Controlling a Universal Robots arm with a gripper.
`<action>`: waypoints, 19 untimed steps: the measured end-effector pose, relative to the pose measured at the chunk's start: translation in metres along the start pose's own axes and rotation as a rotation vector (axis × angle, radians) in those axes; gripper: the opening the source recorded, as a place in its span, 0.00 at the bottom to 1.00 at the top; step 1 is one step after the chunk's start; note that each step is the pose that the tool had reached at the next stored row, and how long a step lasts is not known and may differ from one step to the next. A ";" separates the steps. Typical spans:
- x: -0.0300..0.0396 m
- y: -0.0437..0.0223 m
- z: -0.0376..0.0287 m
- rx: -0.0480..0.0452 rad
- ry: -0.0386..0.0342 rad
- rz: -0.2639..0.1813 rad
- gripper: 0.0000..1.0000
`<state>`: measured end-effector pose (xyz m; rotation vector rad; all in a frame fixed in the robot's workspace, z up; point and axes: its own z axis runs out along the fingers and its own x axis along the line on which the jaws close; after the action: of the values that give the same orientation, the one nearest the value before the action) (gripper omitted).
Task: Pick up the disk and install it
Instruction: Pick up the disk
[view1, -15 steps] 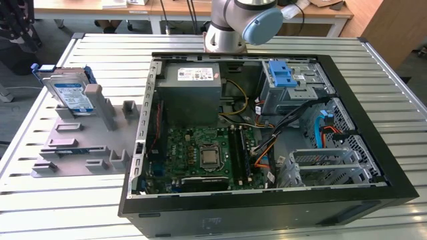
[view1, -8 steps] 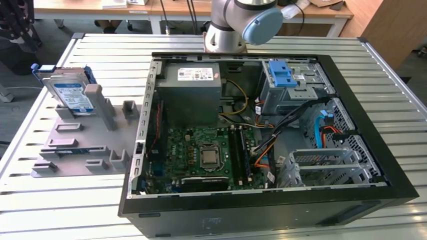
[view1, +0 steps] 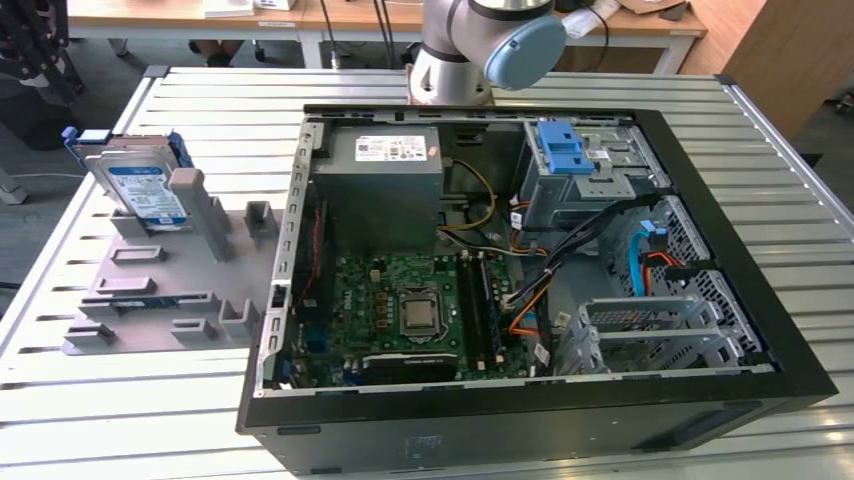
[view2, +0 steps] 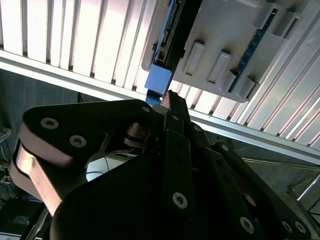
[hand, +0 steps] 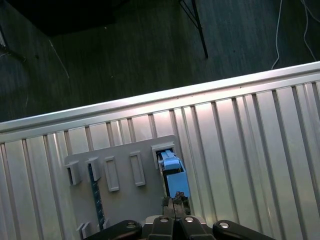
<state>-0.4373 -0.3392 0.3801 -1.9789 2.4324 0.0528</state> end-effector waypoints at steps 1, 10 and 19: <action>0.0000 0.0000 0.0001 -0.0002 0.0002 -0.011 0.11; -0.0001 0.0000 0.0009 -0.0019 -0.0002 -0.089 0.11; 0.0001 -0.0002 0.0069 -0.0031 0.0036 -0.089 0.41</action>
<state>-0.4372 -0.3391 0.3732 -2.0876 2.3441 0.0527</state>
